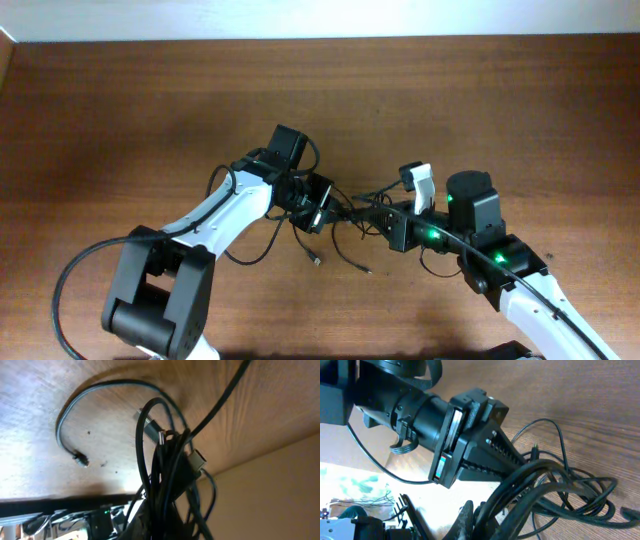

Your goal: Untangle cables

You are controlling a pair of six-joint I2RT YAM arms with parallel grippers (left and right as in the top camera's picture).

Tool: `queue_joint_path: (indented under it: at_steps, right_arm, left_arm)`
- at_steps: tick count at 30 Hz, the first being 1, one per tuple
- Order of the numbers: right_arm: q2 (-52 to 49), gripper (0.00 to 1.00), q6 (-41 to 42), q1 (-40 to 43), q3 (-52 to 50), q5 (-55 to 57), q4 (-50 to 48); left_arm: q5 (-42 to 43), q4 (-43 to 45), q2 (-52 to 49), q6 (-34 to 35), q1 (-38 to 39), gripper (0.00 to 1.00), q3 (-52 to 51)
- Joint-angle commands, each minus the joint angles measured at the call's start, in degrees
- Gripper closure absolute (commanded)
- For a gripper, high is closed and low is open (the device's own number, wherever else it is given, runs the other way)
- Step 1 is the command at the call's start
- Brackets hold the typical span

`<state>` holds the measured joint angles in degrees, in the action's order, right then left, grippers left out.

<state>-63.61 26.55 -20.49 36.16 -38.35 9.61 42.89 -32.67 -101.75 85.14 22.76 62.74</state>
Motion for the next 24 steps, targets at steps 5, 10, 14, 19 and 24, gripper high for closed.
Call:
queue_joint_path:
  at_steps: [5, 10, 14, 19, 24]
  right_arm:
    - [0.28, 0.96, -0.55, -0.15, 0.28, 8.15, 22.71]
    - [0.28, 0.96, 5.9, -0.09, 0.28, 25.42, 27.04]
    - [0.28, 0.95, 5.86, 0.02, 6.14, 31.5, 25.9]
    - [0.28, 0.33, 6.97, 0.0, 13.81, 34.91, 31.15]
    - [-0.9, 0.2, 6.32, -3.45, 13.77, 12.61, 19.08]
  left_arm:
    - [-7.15, 24.83, -0.57, 0.94, -10.03, 1.0, -0.07]
    - [1.03, 35.36, -0.57, -19.76, -17.42, 1.0, -0.07]
    - [19.89, 43.78, -0.24, -56.61, -22.14, 1.0, -0.07]
    - [45.29, 61.48, -0.13, -58.9, -27.85, 1.0, -0.07]
    - [39.76, 58.34, -0.13, -44.15, -26.23, 1.0, -0.07]
